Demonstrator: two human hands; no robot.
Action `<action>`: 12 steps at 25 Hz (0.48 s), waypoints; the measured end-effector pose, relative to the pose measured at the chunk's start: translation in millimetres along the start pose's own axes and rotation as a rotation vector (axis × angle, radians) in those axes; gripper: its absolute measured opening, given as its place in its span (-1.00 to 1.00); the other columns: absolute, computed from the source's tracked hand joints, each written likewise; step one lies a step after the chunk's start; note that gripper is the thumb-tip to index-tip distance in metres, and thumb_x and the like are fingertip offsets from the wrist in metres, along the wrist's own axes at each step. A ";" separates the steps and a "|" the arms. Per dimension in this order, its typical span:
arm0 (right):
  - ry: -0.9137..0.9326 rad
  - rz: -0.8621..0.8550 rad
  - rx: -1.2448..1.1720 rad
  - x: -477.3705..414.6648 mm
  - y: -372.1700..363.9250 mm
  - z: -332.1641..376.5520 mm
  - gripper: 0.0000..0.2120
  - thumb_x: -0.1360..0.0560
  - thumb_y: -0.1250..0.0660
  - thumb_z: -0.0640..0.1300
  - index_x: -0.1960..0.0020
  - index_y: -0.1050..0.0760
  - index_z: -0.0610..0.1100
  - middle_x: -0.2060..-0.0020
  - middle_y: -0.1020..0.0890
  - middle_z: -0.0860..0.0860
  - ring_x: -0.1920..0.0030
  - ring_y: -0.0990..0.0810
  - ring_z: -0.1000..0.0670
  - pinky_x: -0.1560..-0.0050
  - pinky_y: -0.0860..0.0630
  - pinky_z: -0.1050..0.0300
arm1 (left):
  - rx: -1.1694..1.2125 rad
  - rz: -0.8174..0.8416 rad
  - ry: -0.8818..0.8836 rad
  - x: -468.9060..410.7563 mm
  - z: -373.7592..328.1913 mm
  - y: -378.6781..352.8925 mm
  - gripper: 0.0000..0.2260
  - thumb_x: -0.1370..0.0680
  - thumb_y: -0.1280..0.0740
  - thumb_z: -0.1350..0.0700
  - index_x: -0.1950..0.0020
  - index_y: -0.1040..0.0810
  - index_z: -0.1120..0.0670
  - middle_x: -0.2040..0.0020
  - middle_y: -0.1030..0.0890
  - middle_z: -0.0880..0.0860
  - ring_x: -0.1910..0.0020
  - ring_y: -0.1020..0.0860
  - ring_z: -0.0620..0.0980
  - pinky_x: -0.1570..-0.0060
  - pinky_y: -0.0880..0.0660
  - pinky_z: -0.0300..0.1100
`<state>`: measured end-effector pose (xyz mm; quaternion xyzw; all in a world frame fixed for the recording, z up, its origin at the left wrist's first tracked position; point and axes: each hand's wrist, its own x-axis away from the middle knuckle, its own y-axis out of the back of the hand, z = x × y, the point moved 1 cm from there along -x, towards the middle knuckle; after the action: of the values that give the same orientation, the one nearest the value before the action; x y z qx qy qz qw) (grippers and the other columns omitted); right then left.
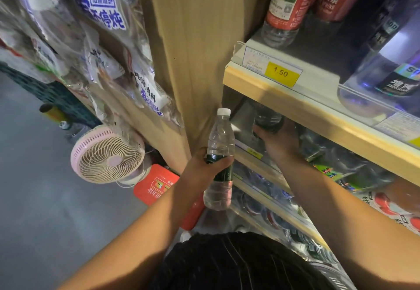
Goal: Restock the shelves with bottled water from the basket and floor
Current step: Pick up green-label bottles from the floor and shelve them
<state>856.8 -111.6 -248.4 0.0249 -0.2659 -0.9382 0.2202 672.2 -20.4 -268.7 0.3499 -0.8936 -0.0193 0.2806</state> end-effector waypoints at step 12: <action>-0.125 -0.025 0.013 -4.7 -11.4 -24.7 -0.19 -0.36 -0.56 -0.06 -0.46 -0.20 -0.12 -0.33 -0.45 -0.10 -0.32 -0.44 -0.13 -0.14 -0.24 0.22 | 0.047 -0.052 0.001 6.2 5.9 -4.6 -0.67 -0.46 -0.48 -0.05 -0.18 -0.53 -0.05 0.02 -0.64 -0.11 0.08 -0.59 -0.19 0.15 -0.46 -0.32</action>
<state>860.4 -112.9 -275.7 -0.0288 -0.2850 -0.9388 0.1913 668.3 -28.8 -271.6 0.3794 -0.8843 -0.0052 0.2721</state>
